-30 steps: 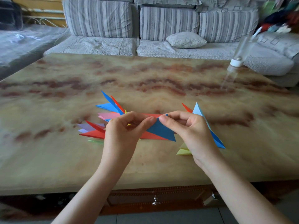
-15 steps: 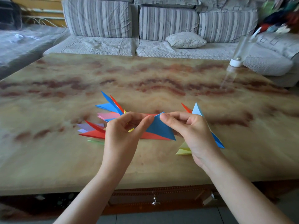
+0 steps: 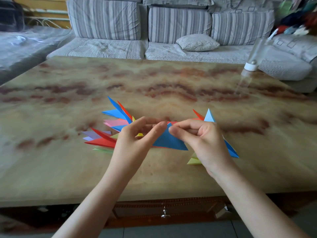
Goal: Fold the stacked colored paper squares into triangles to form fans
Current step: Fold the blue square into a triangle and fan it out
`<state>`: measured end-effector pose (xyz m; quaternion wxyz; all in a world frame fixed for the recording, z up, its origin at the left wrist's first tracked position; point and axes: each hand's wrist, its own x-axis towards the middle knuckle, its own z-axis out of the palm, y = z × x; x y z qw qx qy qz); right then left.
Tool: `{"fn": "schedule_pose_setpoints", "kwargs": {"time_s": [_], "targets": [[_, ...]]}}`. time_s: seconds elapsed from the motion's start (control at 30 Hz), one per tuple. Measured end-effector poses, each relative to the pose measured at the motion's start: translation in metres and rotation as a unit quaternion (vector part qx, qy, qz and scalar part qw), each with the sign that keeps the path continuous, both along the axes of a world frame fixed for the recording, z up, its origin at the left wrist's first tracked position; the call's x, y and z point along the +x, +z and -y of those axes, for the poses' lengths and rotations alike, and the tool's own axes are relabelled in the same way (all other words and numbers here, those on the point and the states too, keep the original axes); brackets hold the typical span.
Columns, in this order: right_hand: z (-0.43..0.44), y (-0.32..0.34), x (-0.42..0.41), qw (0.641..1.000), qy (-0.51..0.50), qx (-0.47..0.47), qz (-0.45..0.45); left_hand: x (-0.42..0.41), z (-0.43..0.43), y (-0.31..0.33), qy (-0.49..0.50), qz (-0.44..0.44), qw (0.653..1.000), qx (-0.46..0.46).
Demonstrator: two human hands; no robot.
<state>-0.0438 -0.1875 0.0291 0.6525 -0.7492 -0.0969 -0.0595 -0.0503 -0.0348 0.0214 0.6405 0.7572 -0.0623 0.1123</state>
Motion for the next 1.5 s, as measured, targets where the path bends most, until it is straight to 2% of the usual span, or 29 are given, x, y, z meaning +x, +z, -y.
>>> {"fn": "schedule_pose_setpoints", "kwargs": {"time_s": [0.1,0.3,0.6,1.03,1.33,1.5], "targets": [[-0.003,-0.002,-0.003,0.999,0.018,-0.033,0.016,0.001,0.002,0.000,0.000,0.029,0.999,0.013],[-0.003,-0.001,-0.002,0.999,0.040,-0.035,-0.005,-0.001,0.002,-0.003,0.047,0.013,0.998,-0.041],[0.004,-0.002,-0.004,0.993,0.095,-0.054,-0.034,0.000,0.001,-0.003,0.137,0.047,0.989,-0.009],[0.007,0.002,-0.005,0.984,0.120,-0.126,-0.032,0.010,-0.011,-0.005,0.158,0.035,0.987,0.008],[0.006,0.004,-0.008,0.973,0.099,-0.206,-0.029,0.009,-0.008,-0.007,0.157,0.040,0.986,0.026],[0.008,0.005,-0.009,0.971,0.092,-0.219,-0.008,0.011,-0.007,-0.008,0.158,0.051,0.986,0.031]]}}
